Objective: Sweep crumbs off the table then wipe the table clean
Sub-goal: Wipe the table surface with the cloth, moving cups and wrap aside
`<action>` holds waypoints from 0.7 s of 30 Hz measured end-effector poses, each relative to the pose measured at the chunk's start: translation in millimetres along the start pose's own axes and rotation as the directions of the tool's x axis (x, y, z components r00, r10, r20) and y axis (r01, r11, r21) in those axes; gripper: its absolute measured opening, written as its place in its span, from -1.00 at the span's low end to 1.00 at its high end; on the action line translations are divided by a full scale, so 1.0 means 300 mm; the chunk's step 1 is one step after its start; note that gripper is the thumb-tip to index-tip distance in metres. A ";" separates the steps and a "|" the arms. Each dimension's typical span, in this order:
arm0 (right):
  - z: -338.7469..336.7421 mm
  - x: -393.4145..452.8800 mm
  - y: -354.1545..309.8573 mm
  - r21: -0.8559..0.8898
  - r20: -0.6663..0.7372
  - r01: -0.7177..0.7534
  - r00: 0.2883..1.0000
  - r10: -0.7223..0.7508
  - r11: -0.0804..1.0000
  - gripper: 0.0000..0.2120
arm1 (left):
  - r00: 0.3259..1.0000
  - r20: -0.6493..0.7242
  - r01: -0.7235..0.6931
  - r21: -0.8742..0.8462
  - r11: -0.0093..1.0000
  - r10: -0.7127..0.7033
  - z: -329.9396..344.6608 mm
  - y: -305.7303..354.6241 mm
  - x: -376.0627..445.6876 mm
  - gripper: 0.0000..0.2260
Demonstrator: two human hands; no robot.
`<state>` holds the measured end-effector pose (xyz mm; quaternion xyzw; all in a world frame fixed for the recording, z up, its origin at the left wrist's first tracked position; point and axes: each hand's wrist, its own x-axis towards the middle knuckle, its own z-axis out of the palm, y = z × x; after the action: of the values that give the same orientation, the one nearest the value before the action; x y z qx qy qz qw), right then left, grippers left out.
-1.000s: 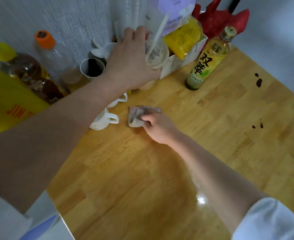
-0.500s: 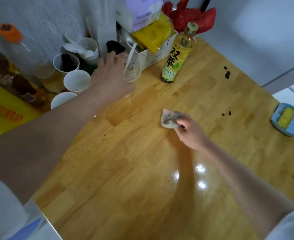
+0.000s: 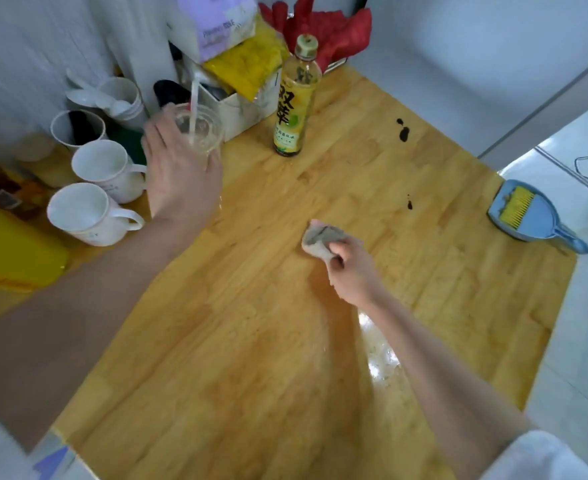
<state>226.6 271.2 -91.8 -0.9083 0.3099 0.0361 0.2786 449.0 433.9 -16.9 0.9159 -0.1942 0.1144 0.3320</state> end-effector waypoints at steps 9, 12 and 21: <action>-0.005 -0.015 0.015 0.076 0.096 0.293 0.949 -0.299 0.953 -0.71 | 0.512 0.858 -0.347 0.153 0.925 0.050 0.086 0.045 -0.219 -0.47; -0.188 0.118 0.196 0.300 -0.205 -0.234 0.931 0.302 0.925 -0.50 | 0.416 0.902 -0.280 0.244 0.928 -0.112 0.122 0.044 -0.265 -0.32; 0.019 -0.356 0.114 0.121 0.302 0.371 0.870 -0.390 0.921 -0.73 | 0.411 0.890 -0.320 0.346 0.882 -0.200 0.171 0.091 -0.281 -0.20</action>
<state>121.3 310.0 -87.7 -0.9247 0.0769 0.1180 0.3536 365.5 404.9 -68.7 0.8716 -0.3428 -0.3448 -0.0618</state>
